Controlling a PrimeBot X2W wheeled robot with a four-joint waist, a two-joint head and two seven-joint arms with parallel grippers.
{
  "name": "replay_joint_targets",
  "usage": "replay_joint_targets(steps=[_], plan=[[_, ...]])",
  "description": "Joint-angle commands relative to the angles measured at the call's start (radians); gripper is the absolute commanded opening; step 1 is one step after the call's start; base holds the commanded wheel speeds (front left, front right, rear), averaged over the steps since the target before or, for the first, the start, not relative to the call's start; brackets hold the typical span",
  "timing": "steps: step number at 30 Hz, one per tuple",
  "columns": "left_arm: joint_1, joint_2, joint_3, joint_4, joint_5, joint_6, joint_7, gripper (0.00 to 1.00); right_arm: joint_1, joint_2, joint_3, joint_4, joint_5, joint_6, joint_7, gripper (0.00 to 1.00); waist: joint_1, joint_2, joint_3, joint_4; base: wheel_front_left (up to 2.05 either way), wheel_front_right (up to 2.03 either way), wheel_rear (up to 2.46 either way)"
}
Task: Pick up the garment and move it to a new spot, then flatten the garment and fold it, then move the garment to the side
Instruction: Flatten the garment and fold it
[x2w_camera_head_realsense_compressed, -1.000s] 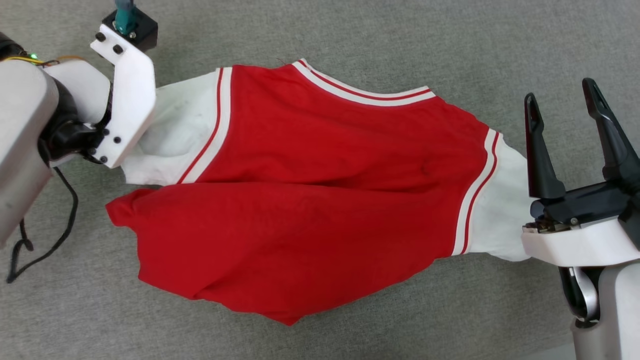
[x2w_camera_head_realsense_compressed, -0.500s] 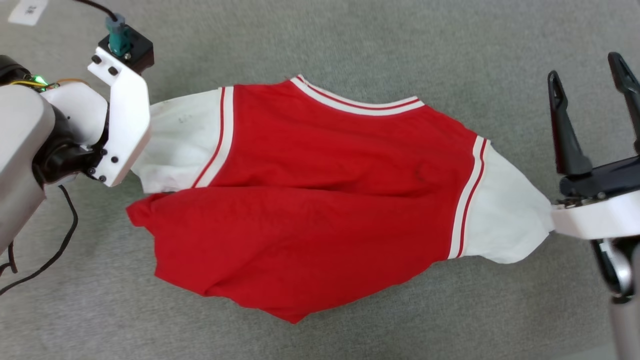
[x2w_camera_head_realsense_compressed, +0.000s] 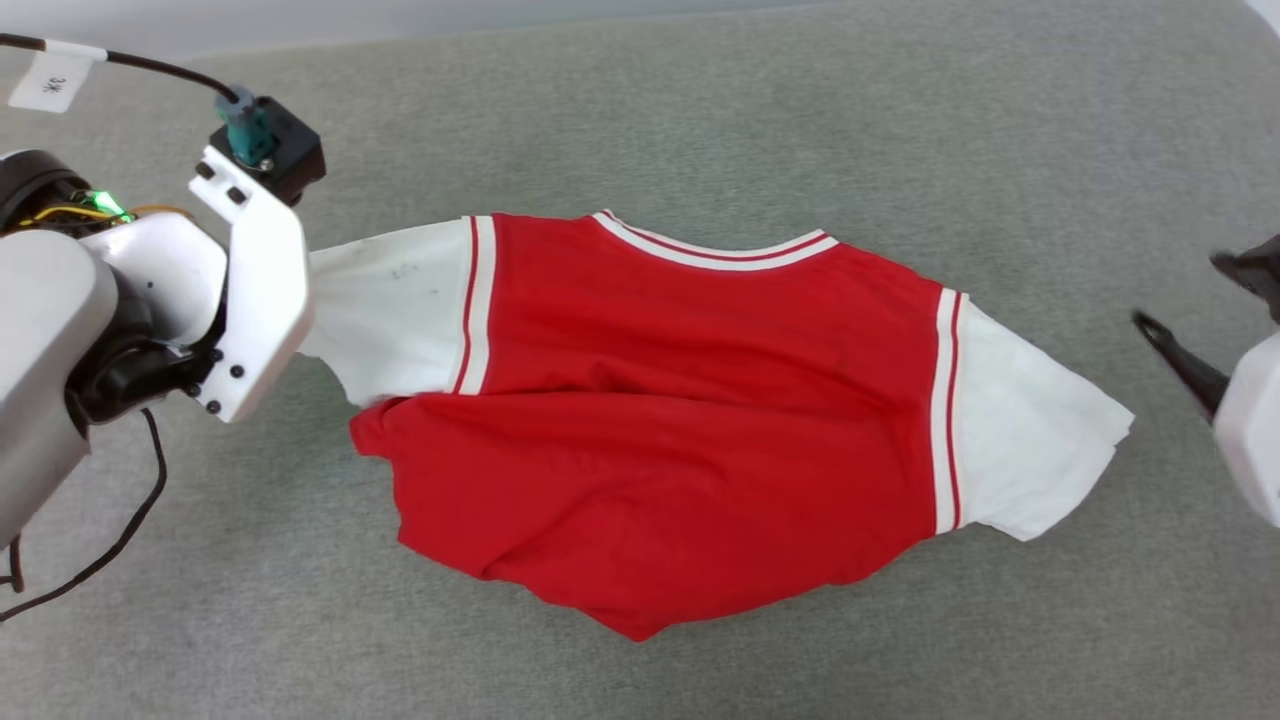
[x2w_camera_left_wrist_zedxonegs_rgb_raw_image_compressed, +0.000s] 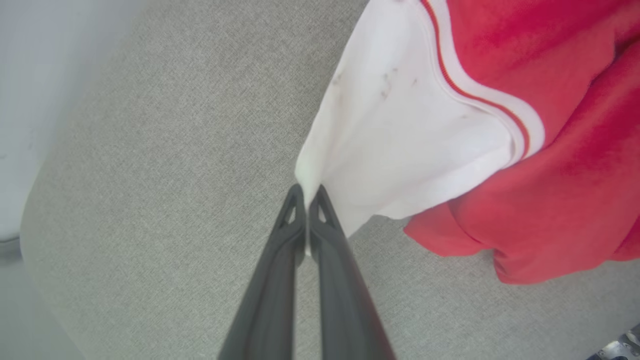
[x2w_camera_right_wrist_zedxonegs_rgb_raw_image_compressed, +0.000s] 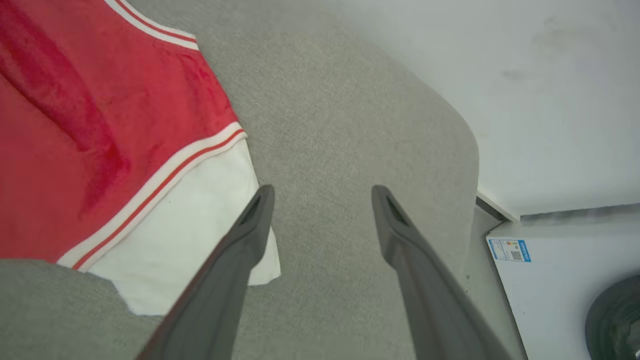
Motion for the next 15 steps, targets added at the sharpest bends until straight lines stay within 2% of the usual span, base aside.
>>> replay_joint_targets(steps=[1, 4, 7, 11, 15], plan=[[0.003, -0.004, -0.001, -0.001, 0.005, 0.004, -0.004, 0.00, -0.015, -0.020, 0.013, -0.001, 0.020, -0.001, 0.023, 1.00, 0.0000, -0.0001, 0.005, 0.009, 0.00, 0.00, 0.00], [-0.013, -0.017, -0.004, -0.014, 0.017, 0.003, -0.012, 0.00, -0.054, -0.112, 0.088, 0.005, 0.141, -0.001, 0.175, 1.00, 0.0000, -0.0001, 0.021, 0.026, 0.00, 0.00, 0.00], [-0.029, -0.031, -0.005, -0.022, 0.028, 0.003, -0.018, 0.00, -0.097, -0.147, 0.134, 0.047, 0.220, -0.001, 0.268, 1.00, 0.0000, -0.0001, 0.040, 0.039, 0.00, 0.00, 0.00], [-0.051, -0.047, -0.008, -0.028, 0.037, 0.002, -0.022, 0.00, -0.144, -0.119, 0.166, 0.140, 0.288, -0.001, 0.339, 1.00, 0.0000, -0.0001, 0.065, 0.053, 0.00, 0.00, 0.00], [-0.071, -0.056, -0.011, -0.033, 0.045, 0.001, -0.024, 0.00, -0.173, -0.067, 0.195, 0.240, 0.303, -0.001, 0.339, 1.00, 0.0000, -0.0001, 0.093, 0.062, 0.00, 0.00, 0.00]])
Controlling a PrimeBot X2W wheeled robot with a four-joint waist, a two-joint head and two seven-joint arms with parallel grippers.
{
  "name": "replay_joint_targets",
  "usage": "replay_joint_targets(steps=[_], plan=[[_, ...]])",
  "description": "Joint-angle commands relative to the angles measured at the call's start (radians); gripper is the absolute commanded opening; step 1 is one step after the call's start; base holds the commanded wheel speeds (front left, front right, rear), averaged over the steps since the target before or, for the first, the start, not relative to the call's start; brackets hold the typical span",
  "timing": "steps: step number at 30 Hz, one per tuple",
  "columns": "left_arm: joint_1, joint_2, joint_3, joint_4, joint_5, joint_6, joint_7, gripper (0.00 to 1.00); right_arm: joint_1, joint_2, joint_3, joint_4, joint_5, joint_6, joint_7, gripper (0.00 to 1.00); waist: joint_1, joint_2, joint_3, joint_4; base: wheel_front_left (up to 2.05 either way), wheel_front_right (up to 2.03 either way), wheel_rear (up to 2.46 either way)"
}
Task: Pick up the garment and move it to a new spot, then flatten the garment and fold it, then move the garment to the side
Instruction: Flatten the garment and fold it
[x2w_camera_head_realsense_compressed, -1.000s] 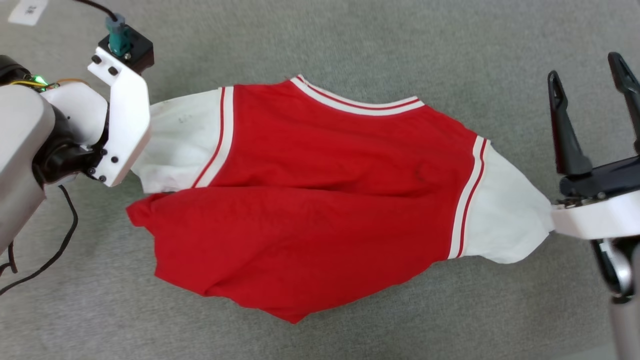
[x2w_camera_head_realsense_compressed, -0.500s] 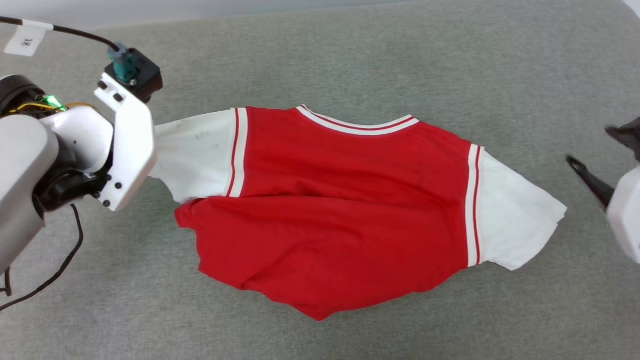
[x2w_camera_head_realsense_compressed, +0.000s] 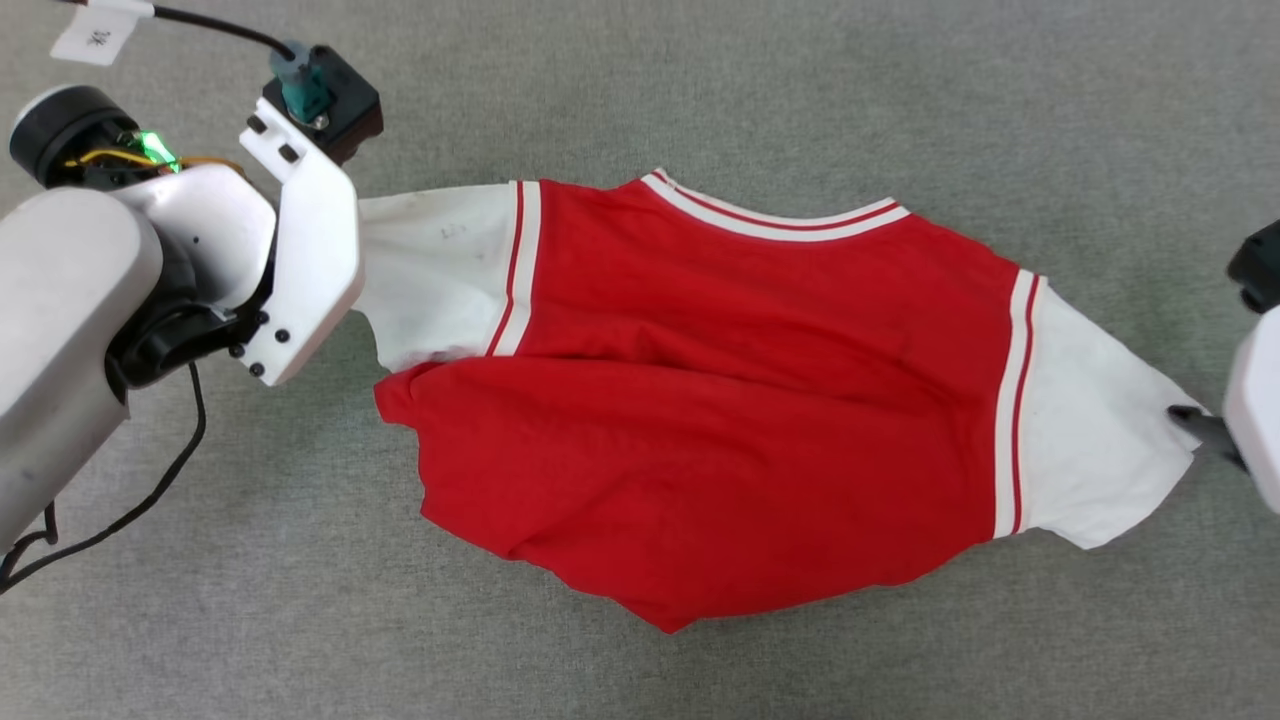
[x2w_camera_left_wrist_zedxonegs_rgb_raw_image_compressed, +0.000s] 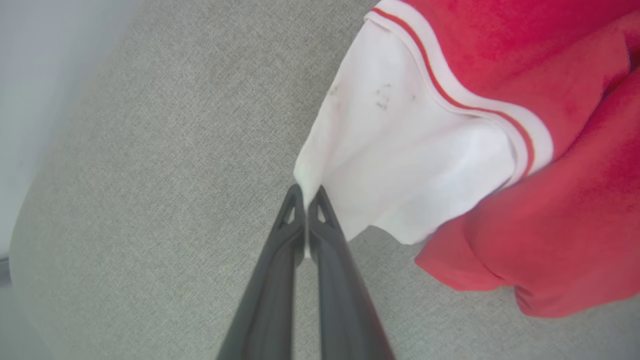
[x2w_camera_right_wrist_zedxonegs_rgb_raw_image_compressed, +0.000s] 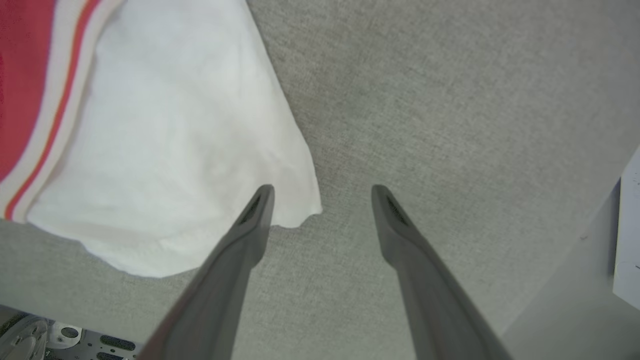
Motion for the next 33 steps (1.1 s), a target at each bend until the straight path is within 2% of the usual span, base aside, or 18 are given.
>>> replay_joint_targets(steps=[1, 5, 10, 11, 12, 19, 24, 28, 33], plan=[[-0.011, -0.004, -0.002, -0.004, 0.002, 0.000, -0.003, 0.00, -0.015, 0.017, 0.007, 0.016, 0.002, -0.001, -0.007, 1.00, 0.0000, 0.0000, 0.013, 0.004, 0.00, 0.00, 0.00], [-0.031, -0.009, -0.005, -0.009, 0.010, 0.000, -0.005, 0.00, -0.022, 0.080, 0.052, 0.102, 0.003, -0.001, -0.047, 1.00, 0.0000, 0.0000, 0.042, 0.007, 0.00, 0.00, 0.00], [-0.043, -0.009, -0.010, -0.006, 0.009, 0.000, -0.010, 0.00, 0.002, 0.151, 0.157, 0.182, 0.032, -0.001, -0.093, 1.00, 0.0000, 0.0000, 0.063, 0.008, 0.00, 0.00, 0.00], [-0.042, -0.008, -0.011, -0.003, 0.007, 0.000, -0.011, 0.00, -0.001, 0.153, 0.173, 0.192, 0.038, -0.001, -0.102, 0.46, 0.0000, 0.0000, 0.063, 0.007, 0.00, 0.00, 0.00], [-0.037, -0.008, -0.012, 0.002, 0.003, 0.000, -0.015, 0.00, -0.010, 0.153, 0.182, 0.196, 0.043, -0.001, -0.122, 0.00, 0.0000, 0.0000, 0.061, 0.005, 0.00, 0.00, 0.00], [0.016, -0.022, -0.011, 0.037, -0.019, -0.001, -0.079, 0.00, -0.091, 0.080, 0.166, 0.189, 0.051, -0.001, -0.303, 0.00, 0.0000, 0.0000, -0.015, 0.002, 0.00, 0.00, 0.00], [0.031, -0.008, -0.002, 0.039, -0.002, 0.002, -0.146, 0.00, -0.105, 0.037, 0.140, 0.156, 0.032, -0.001, -0.429, 0.00, 0.0000, 0.0000, -0.095, 0.004, 0.00, 0.00, 0.00], [0.041, 0.000, 0.013, 0.021, 0.007, 0.007, -0.204, 0.00, -0.110, 0.005, 0.090, 0.122, 0.005, -0.001, -0.503, 0.00, 0.0000, 0.0000, -0.149, 0.011, 0.00, 0.00, 0.00], [0.020, 0.004, 0.042, -0.018, 0.033, 0.027, -0.283, 0.00, -0.090, -0.005, 0.004, 0.058, -0.035, -0.001, -0.556, 0.00, 0.0000, 0.0000, -0.204, 0.025, 0.00, 0.00, 0.00]])
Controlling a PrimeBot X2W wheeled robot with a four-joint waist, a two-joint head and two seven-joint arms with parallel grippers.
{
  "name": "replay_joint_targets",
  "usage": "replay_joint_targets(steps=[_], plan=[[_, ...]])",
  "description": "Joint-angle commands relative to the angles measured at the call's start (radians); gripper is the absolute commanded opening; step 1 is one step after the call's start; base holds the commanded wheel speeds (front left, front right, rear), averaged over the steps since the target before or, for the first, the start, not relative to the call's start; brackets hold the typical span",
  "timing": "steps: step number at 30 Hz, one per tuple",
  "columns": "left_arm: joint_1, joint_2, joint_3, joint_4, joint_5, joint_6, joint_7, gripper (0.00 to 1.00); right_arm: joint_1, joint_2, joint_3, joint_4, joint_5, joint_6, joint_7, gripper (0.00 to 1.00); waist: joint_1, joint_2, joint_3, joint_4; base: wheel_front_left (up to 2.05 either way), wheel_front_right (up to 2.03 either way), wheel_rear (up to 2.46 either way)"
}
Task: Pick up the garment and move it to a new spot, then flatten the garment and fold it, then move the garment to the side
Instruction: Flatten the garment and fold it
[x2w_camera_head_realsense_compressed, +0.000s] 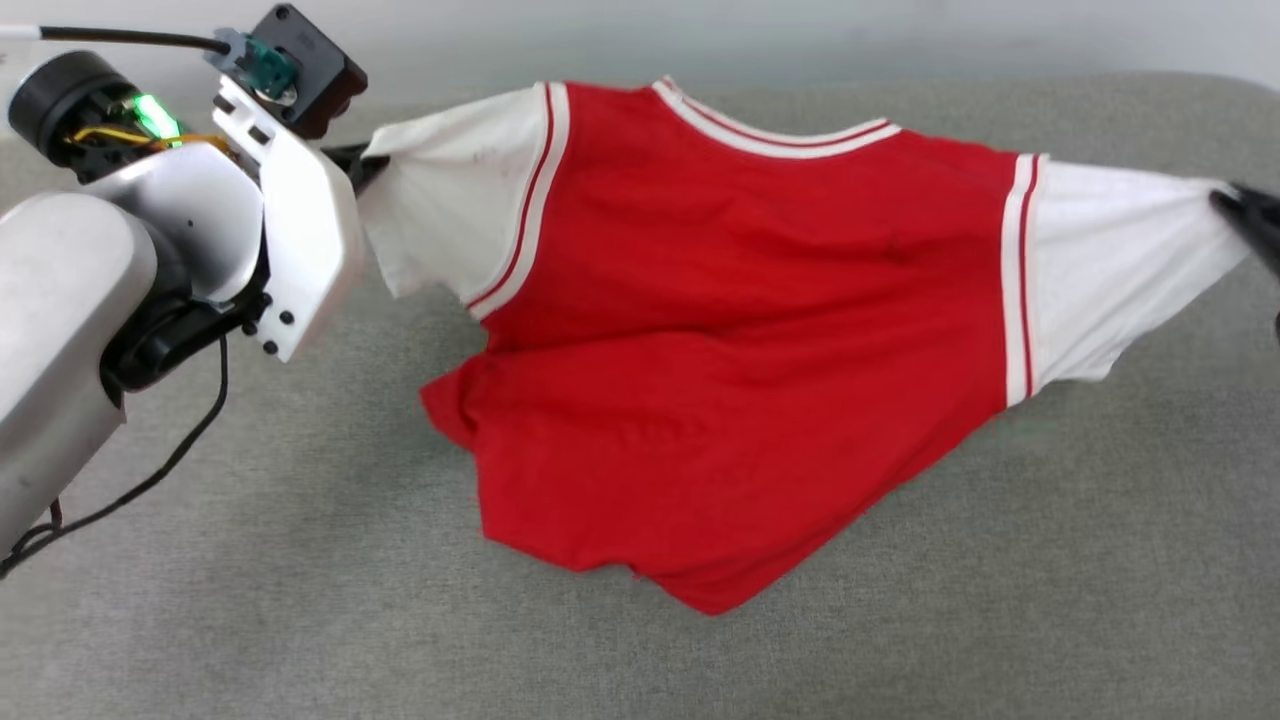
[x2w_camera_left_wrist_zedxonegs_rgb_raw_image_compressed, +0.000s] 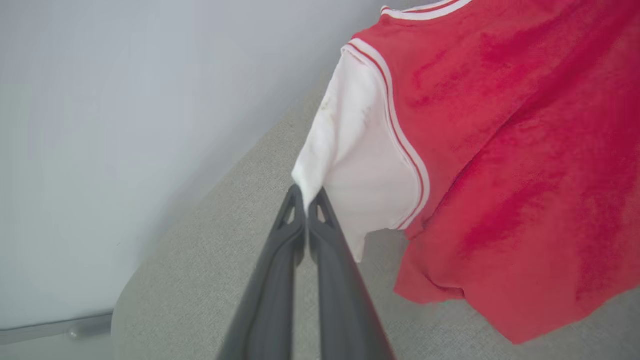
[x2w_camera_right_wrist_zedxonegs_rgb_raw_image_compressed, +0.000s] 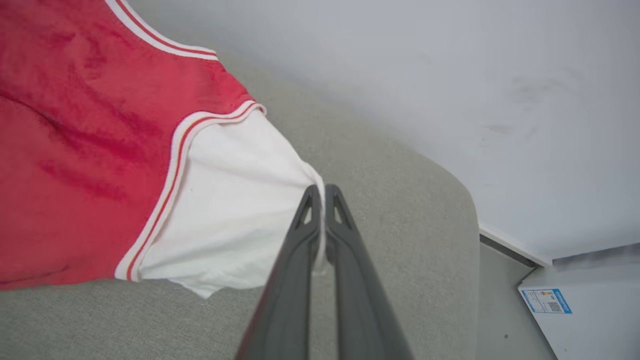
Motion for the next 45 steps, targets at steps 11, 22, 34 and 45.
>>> replay_joint_targets(steps=[11, 22, 34, 45], plan=[[-0.130, -0.047, 0.087, -0.009, 0.064, 0.050, -0.130, 0.00, -0.075, 0.051, -0.193, -0.127, -0.122, -0.001, 0.063, 0.00, 0.0000, 0.0000, -0.045, 0.031, 0.00, 0.00, 0.00], [-0.382, -0.176, 0.144, 0.200, 0.144, 0.045, -0.213, 0.00, -0.479, 0.160, -0.175, -0.013, -0.286, -0.001, 0.088, 0.00, 0.0000, 0.0000, 0.103, 0.037, 0.00, 0.00, 0.00], [-0.703, -0.279, 0.217, 0.386, 0.208, 0.029, -0.352, 0.00, -0.943, 0.256, -0.114, 0.231, -0.414, -0.001, -0.027, 0.00, 0.0000, 0.0000, 0.242, 0.045, 0.00, 0.00, 0.00], [-0.615, -0.316, 0.177, 0.521, 0.173, -0.010, -0.456, 0.00, -0.934, 0.330, 0.030, 0.430, -0.360, -0.001, -0.141, 0.00, 0.0000, 0.0000, 0.277, 0.056, 0.00, 0.00, 0.00]])
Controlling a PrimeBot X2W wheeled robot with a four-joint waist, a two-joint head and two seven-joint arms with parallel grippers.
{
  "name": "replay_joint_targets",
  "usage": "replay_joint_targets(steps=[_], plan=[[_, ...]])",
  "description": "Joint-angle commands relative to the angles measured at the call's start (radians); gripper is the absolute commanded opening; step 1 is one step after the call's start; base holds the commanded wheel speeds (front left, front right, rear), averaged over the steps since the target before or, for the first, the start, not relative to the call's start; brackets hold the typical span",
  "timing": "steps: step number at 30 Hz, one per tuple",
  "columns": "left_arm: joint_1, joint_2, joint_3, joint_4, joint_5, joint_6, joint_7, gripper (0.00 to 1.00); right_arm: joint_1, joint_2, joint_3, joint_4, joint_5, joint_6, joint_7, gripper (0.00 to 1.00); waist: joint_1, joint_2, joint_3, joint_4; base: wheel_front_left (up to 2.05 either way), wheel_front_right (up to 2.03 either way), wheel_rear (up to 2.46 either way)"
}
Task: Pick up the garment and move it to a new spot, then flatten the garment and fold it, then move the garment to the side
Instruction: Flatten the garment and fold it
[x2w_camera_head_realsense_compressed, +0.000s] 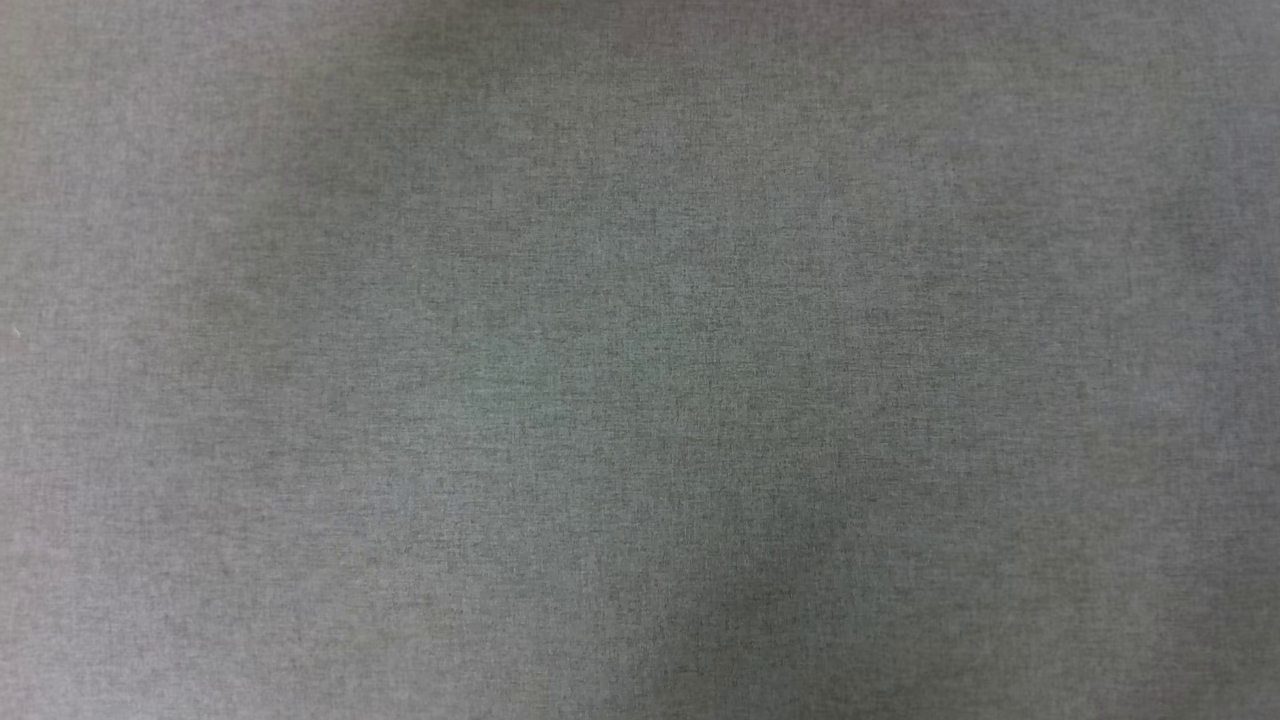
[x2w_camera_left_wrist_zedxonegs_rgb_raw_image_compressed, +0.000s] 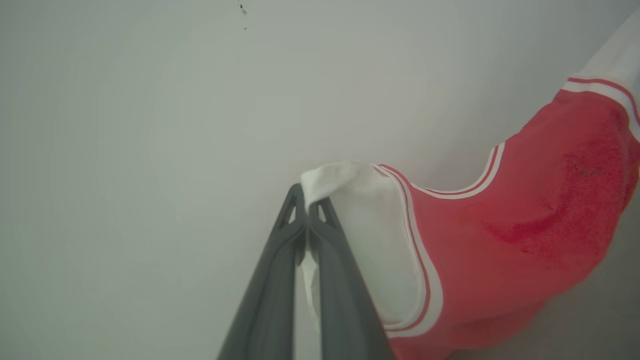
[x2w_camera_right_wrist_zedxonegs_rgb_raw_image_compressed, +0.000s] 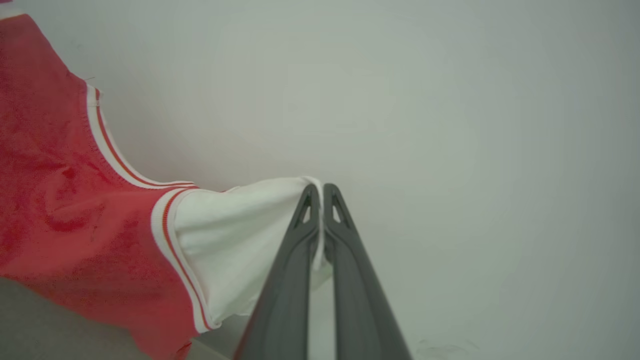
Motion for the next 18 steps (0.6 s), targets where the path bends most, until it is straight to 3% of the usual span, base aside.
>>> replay_joint_targets(steps=[1, 7, 14, 18], plan=[[0.022, -0.003, -0.005, 0.005, -0.002, -0.002, -0.010, 0.00, 0.027, 0.012, 0.011, 0.008, 0.015, -0.001, -0.006, 0.00, -0.0002, 0.0000, 0.000, -0.002, 0.00, 0.00, 0.00], [0.244, -0.018, -0.037, 0.041, -0.073, -0.010, -0.080, 0.00, 0.206, 0.047, 0.077, 0.076, 0.103, -0.001, -0.082, 0.00, -0.0002, 0.0000, -0.033, -0.003, 0.00, 0.00, 0.00], [0.521, 0.024, -0.058, 0.019, -0.139, -0.006, -0.159, 0.00, 0.433, 0.059, 0.180, 0.095, 0.185, -0.001, -0.154, 0.00, -0.0002, 0.0000, -0.106, -0.015, 0.00, 0.00, 0.00], [0.694, 0.062, -0.064, -0.041, -0.184, 0.016, -0.185, 0.00, 0.566, 0.025, 0.233, 0.056, 0.230, -0.001, -0.189, 0.00, -0.0002, 0.0000, -0.158, -0.010, 0.00, 0.00, 0.00]])
